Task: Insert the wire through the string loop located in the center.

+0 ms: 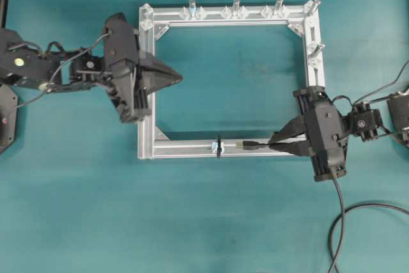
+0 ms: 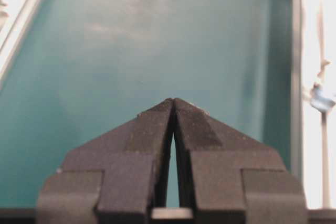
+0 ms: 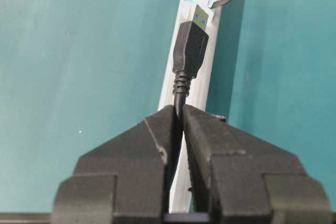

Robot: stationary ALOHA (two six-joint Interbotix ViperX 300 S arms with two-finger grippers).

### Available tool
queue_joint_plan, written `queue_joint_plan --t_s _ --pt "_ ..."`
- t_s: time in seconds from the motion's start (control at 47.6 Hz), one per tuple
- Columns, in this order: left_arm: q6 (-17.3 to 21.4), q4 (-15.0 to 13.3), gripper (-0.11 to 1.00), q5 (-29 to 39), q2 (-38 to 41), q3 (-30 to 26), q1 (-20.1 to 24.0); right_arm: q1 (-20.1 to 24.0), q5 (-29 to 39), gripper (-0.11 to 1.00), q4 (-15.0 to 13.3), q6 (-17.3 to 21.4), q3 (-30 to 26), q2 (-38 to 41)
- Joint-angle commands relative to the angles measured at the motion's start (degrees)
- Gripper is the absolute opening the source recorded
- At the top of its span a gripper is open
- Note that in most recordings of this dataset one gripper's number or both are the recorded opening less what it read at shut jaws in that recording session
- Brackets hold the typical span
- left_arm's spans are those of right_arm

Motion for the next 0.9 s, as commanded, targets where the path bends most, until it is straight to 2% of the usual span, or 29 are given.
queue_joint_plan --t_s 0.0,0.231,0.441,0.882 --pt "-0.5 0.2 0.0 2.3 -3.0 -0.2 -1.8 -0.2 -0.3 0.11 0.0 -0.1 -0.4 -1.1" --pt "-0.5 0.2 0.0 7.7 -6.4 1.7 -5.9 -0.2 -0.3 0.11 -0.1 -0.1 -0.5 -1.1" --pt "-0.4 0.2 0.0 9.6 -6.9 2.3 -8.5 -0.2 -0.3 0.11 0.0 -0.1 -0.7 -1.1" --pt "0.0 0.2 0.0 9.6 -0.7 -2.7 -9.1 -0.2 -0.4 0.11 0.0 -0.1 -2.3 0.1"
